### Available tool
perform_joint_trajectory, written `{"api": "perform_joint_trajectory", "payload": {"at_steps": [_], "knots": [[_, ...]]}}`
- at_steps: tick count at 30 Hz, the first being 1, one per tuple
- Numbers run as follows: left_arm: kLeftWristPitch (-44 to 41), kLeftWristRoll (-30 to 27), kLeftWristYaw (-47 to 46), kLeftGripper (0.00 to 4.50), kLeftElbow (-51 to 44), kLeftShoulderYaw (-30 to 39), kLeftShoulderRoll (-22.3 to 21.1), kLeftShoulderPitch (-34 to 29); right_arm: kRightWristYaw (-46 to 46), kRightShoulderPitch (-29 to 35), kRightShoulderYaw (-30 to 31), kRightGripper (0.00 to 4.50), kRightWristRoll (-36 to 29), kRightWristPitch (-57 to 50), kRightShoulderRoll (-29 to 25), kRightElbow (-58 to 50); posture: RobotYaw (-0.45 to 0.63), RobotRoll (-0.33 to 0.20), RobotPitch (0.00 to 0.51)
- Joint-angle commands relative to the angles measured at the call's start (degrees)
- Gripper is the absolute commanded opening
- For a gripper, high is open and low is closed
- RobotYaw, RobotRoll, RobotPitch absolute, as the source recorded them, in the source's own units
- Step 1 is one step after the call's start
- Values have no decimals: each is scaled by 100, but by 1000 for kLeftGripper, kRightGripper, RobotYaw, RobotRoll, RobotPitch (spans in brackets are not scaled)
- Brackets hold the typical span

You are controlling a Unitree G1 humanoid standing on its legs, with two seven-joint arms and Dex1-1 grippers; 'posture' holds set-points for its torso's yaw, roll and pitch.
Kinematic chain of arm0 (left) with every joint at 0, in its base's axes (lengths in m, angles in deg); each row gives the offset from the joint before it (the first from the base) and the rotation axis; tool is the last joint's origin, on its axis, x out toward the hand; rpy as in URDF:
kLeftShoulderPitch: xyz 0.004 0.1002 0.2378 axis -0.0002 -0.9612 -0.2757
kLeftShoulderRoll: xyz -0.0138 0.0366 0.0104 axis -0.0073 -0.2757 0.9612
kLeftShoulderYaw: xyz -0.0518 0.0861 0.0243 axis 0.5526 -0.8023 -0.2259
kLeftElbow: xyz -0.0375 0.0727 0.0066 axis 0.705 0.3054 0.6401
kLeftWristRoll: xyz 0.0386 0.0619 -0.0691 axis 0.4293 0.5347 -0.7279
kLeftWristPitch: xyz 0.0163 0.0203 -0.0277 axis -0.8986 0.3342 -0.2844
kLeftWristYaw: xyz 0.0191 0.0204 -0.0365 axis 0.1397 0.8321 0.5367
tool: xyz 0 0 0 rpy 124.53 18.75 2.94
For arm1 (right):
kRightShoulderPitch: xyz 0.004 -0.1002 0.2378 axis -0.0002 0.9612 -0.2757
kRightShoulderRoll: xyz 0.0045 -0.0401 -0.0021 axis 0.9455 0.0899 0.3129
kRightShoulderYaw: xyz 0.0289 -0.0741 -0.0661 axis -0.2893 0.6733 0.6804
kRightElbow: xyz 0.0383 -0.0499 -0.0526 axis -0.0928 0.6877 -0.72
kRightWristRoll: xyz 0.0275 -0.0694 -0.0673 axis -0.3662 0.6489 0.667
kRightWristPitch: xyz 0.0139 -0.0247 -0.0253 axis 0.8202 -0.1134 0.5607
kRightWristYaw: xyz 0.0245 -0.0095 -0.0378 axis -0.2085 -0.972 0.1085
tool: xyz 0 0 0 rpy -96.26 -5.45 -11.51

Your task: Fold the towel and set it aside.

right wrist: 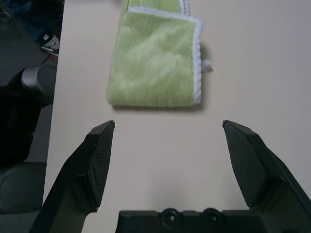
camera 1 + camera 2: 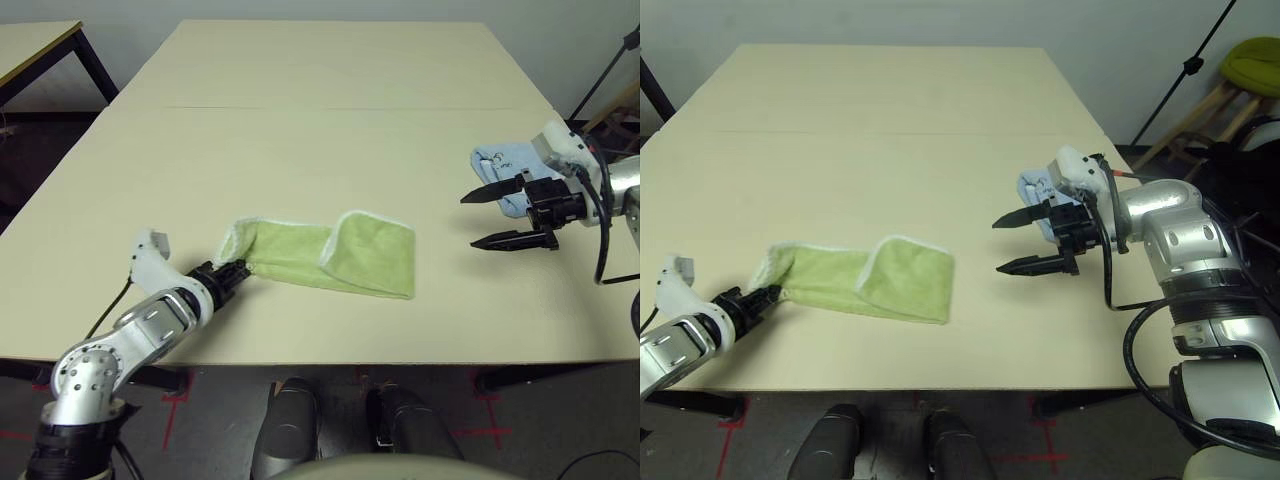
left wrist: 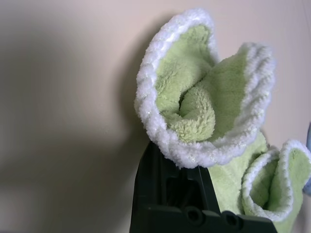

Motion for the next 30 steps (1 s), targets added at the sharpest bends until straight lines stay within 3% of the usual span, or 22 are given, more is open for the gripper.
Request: {"api": "perform_joint_trajectory", "payload": {"at_steps": [1, 12, 17, 26, 30], "knots": [[-152, 108, 139, 20, 82, 91, -141, 144, -50, -49, 155, 4500, -88, 42, -114, -20, 212, 0, 139], [-1140, -680, 1028, 20, -779, -949, -867, 1525, -50, -62, 248, 4500, -155, 18, -195, -8, 202, 0, 135], [-1340, -716, 1254, 20, -742, -1541, -906, 2198, -50, -34, 221, 4500, -149, -13, -189, -49, 194, 0, 134], [-1999, 256, 2259, 20, -250, -2556, -442, 3392, -50, -22, 164, 4500, -114, -52, -201, -81, 177, 0, 132], [-2308, 1016, 2776, 20, -228, -2957, -261, 3461, -50, 15, 107, 4500, -105, -107, -191, -159, 163, 0, 137]]}}
